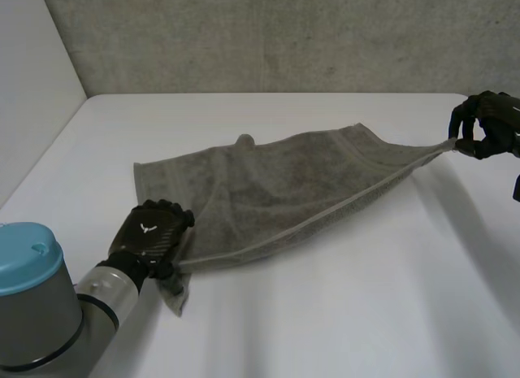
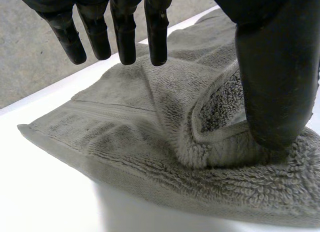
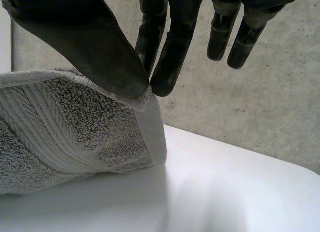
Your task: Fold the towel.
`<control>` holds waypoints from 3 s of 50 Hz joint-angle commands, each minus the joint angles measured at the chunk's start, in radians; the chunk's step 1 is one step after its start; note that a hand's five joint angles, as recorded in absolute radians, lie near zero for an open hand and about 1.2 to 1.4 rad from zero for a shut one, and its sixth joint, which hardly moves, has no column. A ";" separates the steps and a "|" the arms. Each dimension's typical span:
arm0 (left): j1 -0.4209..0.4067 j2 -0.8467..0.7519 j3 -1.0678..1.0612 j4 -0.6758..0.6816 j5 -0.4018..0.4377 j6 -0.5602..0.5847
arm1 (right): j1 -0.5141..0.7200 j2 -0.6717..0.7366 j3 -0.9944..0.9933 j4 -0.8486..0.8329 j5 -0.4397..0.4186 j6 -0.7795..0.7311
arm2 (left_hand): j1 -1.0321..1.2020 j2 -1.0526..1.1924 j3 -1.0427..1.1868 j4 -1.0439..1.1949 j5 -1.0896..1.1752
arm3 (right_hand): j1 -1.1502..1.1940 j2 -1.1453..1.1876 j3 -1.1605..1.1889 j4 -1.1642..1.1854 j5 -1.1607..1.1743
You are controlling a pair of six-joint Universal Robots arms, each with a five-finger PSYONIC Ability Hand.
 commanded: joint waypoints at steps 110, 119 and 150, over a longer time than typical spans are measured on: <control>0.326 0.095 0.183 -0.500 0.485 0.152 | -0.260 -0.258 0.097 0.172 -0.337 -0.141 | 0.991 0.986 -0.049 -0.055 0.977 | 0.122 0.116 -0.052 -0.071 0.083; 0.299 -0.012 0.345 -0.502 0.491 0.136 | -0.072 -0.118 0.045 0.054 -0.264 -0.152 | 0.979 0.974 -0.049 -0.055 0.965 | 0.122 0.116 -0.052 -0.071 0.083; 0.222 -0.167 0.443 -0.560 0.487 0.150 | 0.165 0.366 -0.371 0.239 -0.060 -0.305 | 0.929 0.924 -0.049 -0.055 0.915 | -0.911 -0.917 -0.052 -0.071 -0.949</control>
